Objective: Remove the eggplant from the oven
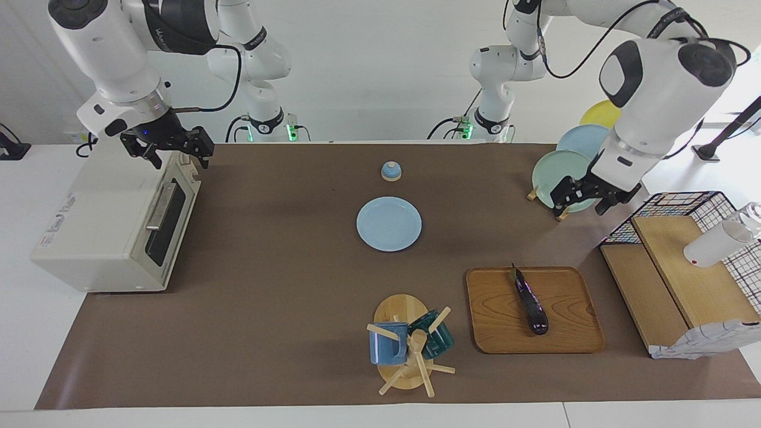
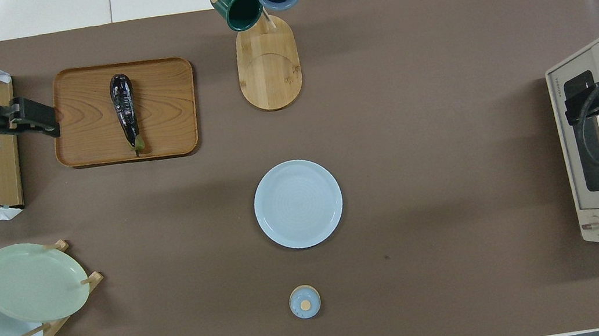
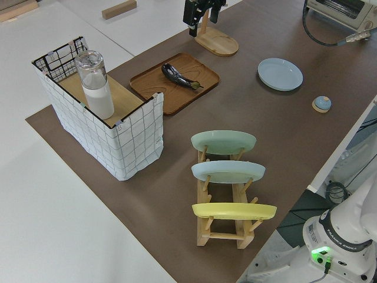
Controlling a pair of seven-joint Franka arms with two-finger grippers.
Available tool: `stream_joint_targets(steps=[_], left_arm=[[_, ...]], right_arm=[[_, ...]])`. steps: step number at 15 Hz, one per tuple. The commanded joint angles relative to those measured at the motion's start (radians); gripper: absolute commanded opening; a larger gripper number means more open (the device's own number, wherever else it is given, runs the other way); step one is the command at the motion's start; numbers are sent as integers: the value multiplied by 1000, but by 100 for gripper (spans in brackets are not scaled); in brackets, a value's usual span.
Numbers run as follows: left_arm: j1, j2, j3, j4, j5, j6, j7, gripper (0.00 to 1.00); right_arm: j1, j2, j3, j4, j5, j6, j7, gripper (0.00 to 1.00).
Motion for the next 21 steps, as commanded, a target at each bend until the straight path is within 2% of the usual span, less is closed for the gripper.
stream_joint_targets(steps=[1, 3, 6, 8, 13, 17, 21], left_arm=[[15, -120, -5, -87, 18, -108, -4, 100], [14, -197, -5, -177, 18, -123, -18, 100], [9, -252, -5, -289, 16, -70, -23, 100], [14, -243, -3, -286, 9, -7, -35, 100], [6, -176, 4, -174, -3, -16, -38, 100], [14, -162, 3, -212, -4, 31, -32, 100], [15, -160, 1, -202, -2, 15, -30, 100]], right_arm=[[-5, -13, 2, -20, 13, 4, 3, 100], [-5, -12, 2, -20, 13, 4, 7, 100], [-5, -10, 2, -20, 13, 5, 9, 100], [-5, -10, 2, -20, 13, 7, 9, 100], [-2, -10, 2, -20, 13, 4, 9, 100], [-3, -10, 2, -20, 13, 4, 9, 100], [-3, -10, 2, -20, 13, 4, 7, 100]])
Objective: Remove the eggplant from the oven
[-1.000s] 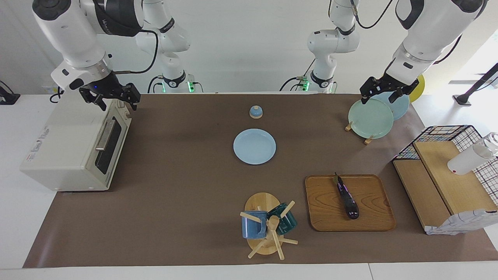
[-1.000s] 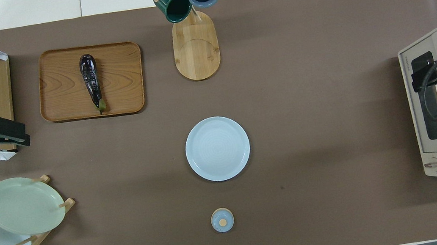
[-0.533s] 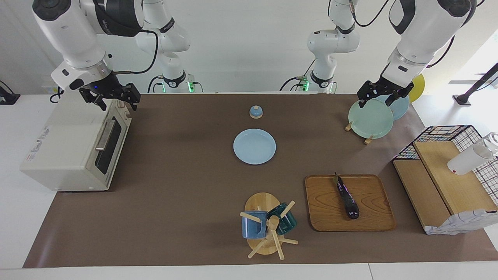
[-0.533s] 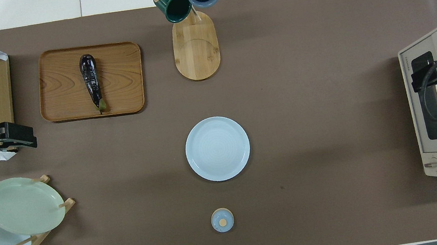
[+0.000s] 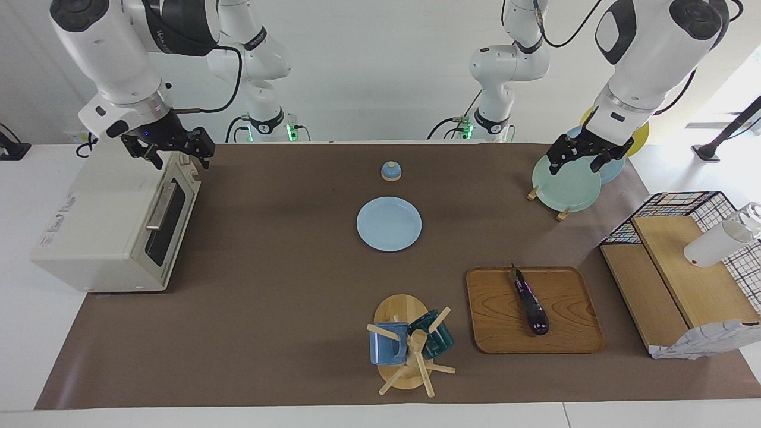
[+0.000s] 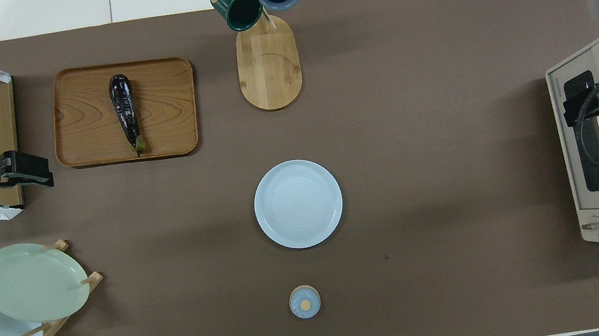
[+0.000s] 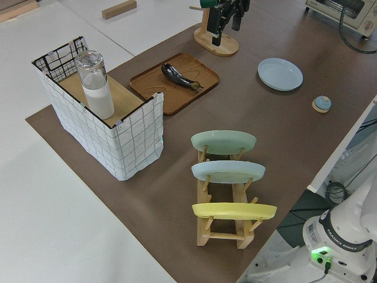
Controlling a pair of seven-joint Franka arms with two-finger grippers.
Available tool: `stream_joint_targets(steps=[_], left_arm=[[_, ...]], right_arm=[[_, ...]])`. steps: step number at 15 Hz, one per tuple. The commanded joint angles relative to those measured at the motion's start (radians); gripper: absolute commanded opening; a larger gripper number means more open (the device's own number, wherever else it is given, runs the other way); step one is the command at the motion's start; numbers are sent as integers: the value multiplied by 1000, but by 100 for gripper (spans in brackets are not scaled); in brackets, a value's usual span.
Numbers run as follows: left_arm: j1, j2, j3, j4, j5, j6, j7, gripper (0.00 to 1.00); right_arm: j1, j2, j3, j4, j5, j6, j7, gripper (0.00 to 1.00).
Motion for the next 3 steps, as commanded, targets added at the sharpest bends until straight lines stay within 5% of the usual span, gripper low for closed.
stream_joint_targets(steps=[1, 3], left_arm=[[14, -11, -4, 4, -2, 0, 0, 100], [8, -7, -5, 4, -2, 1, -3, 100]], right_arm=[[-4, -11, 1, -15, 13, 4, 7, 100], [-4, -11, 1, -15, 13, 4, 7, 100]])
